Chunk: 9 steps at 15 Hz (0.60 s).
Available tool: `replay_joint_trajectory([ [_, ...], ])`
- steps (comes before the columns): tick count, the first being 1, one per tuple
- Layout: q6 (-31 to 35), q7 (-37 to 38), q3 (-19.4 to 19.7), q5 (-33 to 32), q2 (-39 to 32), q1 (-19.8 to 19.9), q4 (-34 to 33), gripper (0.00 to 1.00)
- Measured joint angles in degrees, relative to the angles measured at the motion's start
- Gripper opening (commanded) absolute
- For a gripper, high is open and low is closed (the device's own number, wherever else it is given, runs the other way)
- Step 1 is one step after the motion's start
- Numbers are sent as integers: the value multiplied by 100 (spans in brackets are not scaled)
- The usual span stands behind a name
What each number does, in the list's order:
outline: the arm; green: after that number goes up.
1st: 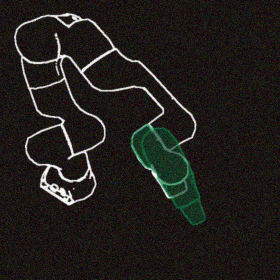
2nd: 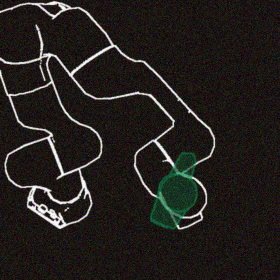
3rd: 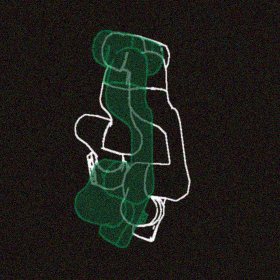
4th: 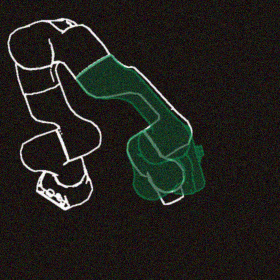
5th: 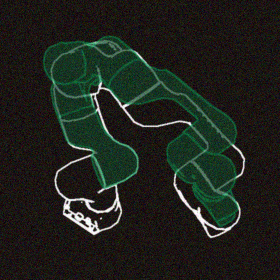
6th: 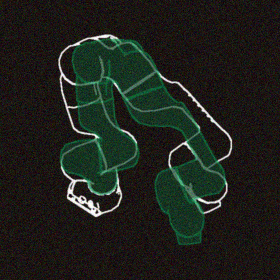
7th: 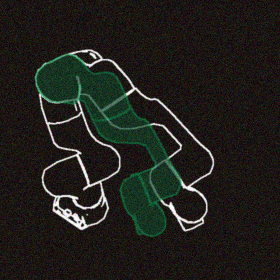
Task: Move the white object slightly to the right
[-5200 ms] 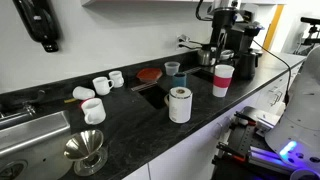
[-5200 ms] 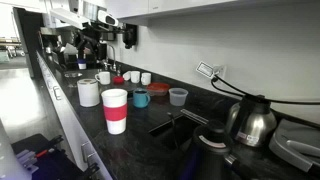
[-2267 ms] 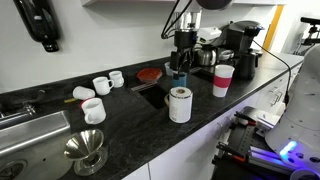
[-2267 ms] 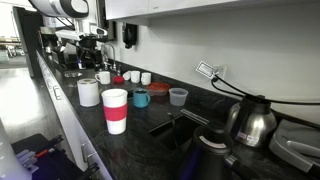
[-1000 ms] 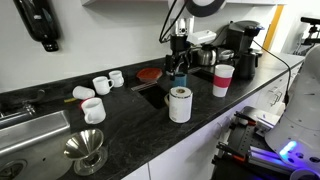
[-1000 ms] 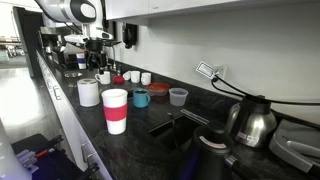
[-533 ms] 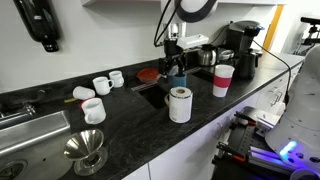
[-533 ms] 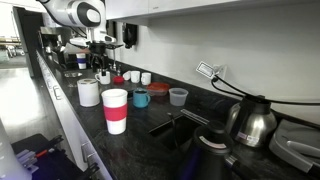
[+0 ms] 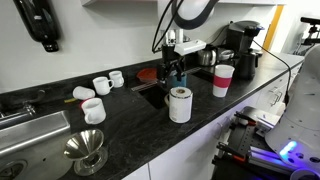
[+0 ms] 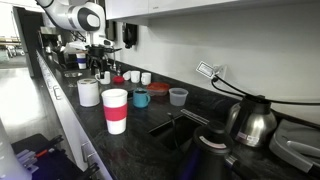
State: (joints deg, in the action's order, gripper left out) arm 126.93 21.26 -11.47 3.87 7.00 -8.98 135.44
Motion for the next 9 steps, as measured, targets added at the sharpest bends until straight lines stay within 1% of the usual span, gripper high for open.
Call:
replay_joint_trajectory([
  [9,69,-113,-37,-173,-222,-140,3,100],
])
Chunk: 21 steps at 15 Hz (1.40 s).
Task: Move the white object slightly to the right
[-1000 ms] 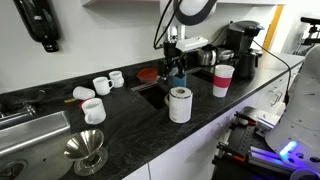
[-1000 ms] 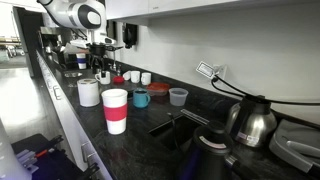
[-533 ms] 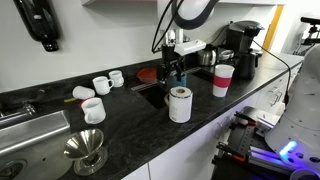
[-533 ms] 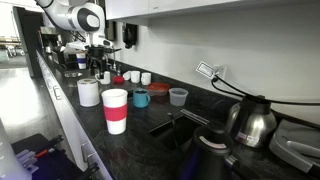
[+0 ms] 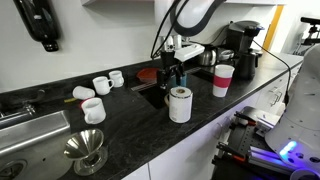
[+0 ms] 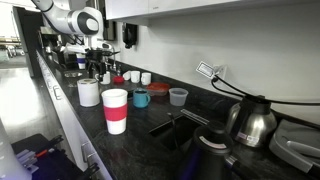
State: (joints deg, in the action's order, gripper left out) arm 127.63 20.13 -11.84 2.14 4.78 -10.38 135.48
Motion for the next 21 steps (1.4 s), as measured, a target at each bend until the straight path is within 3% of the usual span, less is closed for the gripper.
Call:
replay_joint_trajectory([
  [21,91,-145,1,0,-111,-22,1,100],
])
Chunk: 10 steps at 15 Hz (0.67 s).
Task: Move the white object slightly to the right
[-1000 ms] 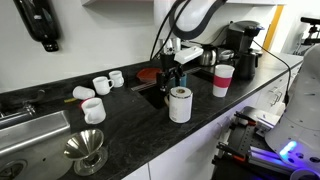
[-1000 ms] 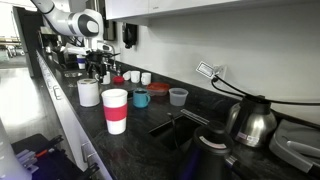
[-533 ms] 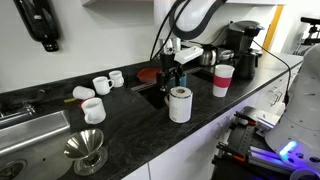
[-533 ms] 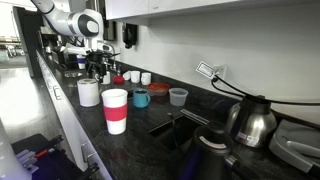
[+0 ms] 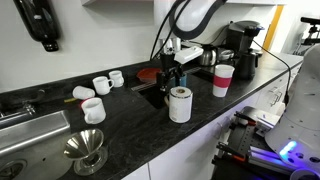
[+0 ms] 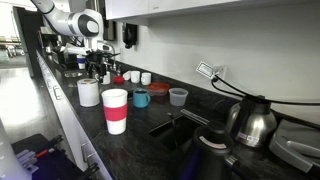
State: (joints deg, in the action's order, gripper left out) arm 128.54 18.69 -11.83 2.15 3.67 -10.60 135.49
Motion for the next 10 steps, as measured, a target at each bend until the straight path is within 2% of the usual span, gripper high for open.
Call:
replay_joint_trajectory([
  [10,21,73,0,-9,-184,0,0,100],
])
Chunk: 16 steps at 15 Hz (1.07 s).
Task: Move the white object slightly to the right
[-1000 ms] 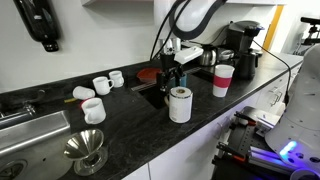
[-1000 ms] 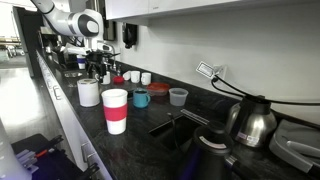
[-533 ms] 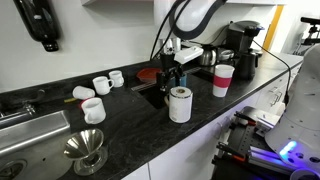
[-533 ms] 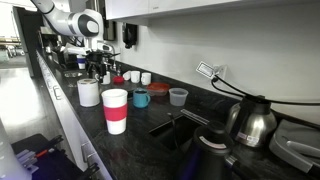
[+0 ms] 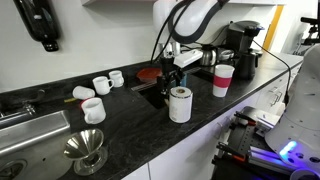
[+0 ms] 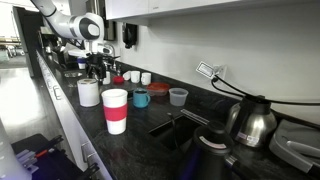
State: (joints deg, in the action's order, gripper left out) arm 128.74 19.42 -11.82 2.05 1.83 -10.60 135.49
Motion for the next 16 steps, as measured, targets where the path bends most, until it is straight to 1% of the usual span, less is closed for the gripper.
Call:
replay_joint_trajectory([
  [11,154,130,12,-46,-229,0,1,100],
  [12,154,150,19,-60,-234,0,5,98],
  [13,154,173,28,-80,-239,0,9,74],
  [14,154,189,38,-109,-241,1,11,73],
  [15,163,198,49,-135,-242,1,11,69],
  [16,174,199,56,-150,-242,1,11,60],
])
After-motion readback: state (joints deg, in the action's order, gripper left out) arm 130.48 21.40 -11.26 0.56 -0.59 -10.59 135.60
